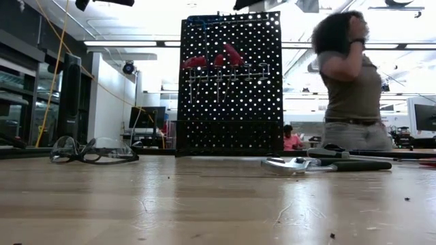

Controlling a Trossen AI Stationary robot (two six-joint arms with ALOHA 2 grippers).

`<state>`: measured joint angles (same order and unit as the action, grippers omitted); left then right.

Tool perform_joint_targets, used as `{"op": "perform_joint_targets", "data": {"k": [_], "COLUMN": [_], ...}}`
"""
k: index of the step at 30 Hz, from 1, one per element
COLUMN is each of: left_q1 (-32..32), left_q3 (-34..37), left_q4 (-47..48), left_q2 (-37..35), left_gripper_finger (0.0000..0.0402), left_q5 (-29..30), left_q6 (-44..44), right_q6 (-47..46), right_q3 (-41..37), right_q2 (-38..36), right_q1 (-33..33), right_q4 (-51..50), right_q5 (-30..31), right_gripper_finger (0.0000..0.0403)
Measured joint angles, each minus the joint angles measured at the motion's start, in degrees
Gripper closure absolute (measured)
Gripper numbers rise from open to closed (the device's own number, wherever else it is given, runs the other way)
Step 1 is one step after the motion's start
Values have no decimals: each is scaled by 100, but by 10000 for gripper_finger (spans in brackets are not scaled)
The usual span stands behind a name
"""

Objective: Hang tools onto peg board
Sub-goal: Hang the left red allen wrench on the pegboard

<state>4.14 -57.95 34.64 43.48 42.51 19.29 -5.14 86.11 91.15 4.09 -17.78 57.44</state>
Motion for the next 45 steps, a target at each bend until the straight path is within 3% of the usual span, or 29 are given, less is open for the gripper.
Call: {"op": "perform_joint_targets", "data": {"k": [3,9,14,19,22,28,31,45], "left_q1": [2,4,2,2,2,2,2,2], "left_q3": [0,0,0,0,0,0,0,2], "left_q4": [144,206,202,204,206,203,204,352], "left_q2": [0,0,0,2,0,1,2,2], "left_gripper_finger": [402,401,402,402,402,402,402,401], "left_q5": [-1,-5,-9,-9,-11,-13,-14,-7], "left_q6": [11,9,9,3,3,5,4,9], "right_q6": [-310,-1868,-2303,-1003,-505,318,416,362], "right_q3": [304,294,131,120,120,113,122,122], "right_q2": [-1,2,10,190,419,907,985,1131], "right_q1": [168,267,229,229,199,168,185,-413], "right_q4": [-851,-1931,-1548,-1078,-1062,-1057,-1022,-1062], "right_q5": [-538,-1554,-1595,-1260,-1136,460,857,1029], "right_gripper_finger": [403,382,286,164,124,116,116,117]}}
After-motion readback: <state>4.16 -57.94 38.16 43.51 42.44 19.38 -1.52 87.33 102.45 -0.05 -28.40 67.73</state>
